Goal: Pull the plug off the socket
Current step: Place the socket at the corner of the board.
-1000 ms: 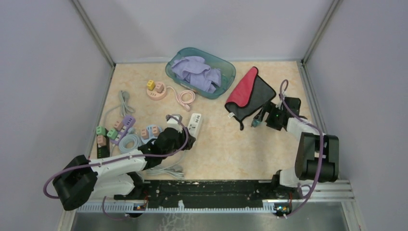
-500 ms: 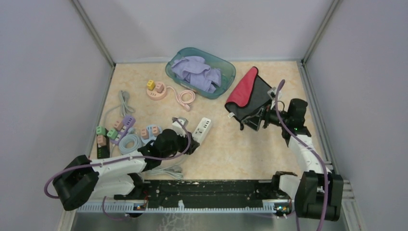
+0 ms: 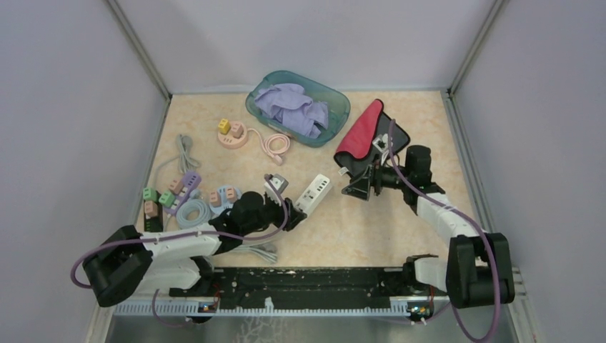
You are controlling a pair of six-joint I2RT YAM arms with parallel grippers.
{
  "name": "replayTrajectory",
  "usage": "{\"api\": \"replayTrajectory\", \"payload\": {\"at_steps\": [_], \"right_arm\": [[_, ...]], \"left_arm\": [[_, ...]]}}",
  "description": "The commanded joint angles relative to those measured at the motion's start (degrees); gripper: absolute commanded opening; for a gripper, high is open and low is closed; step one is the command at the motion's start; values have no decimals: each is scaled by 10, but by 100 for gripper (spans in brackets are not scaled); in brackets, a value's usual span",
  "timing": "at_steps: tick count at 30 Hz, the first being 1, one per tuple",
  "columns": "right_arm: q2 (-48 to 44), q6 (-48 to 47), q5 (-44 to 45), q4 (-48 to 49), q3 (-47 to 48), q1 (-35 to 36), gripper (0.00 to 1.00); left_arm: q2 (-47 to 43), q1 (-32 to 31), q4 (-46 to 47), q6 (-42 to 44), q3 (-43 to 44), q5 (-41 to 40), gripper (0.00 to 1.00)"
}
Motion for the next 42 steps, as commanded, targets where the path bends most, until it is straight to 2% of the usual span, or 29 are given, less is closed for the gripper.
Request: {"api": "replayTrajectory", "payload": {"at_steps": [1,9,14,31,38,42], "right_arm": [[19,99,41,75,0,16,84],[36,205,75,114,-3,35,84],[39,249,76,140,-9,42,84],[52,259,111,130,-11,65,84],[54,285,118,144,-17,65,77],[60,296,118,145,-18,65,61]], "left_arm": [[9,-22,87,-5,39,-30,5],[47,-51,105,-36,83,-113,3],[94,-73,86,-59,131,-165,1],[172,-133,65,-88,231,-255,1],[186,-151,72,-79,247,-276,1],[194,-161,65,-70,261,-299,1]]}}
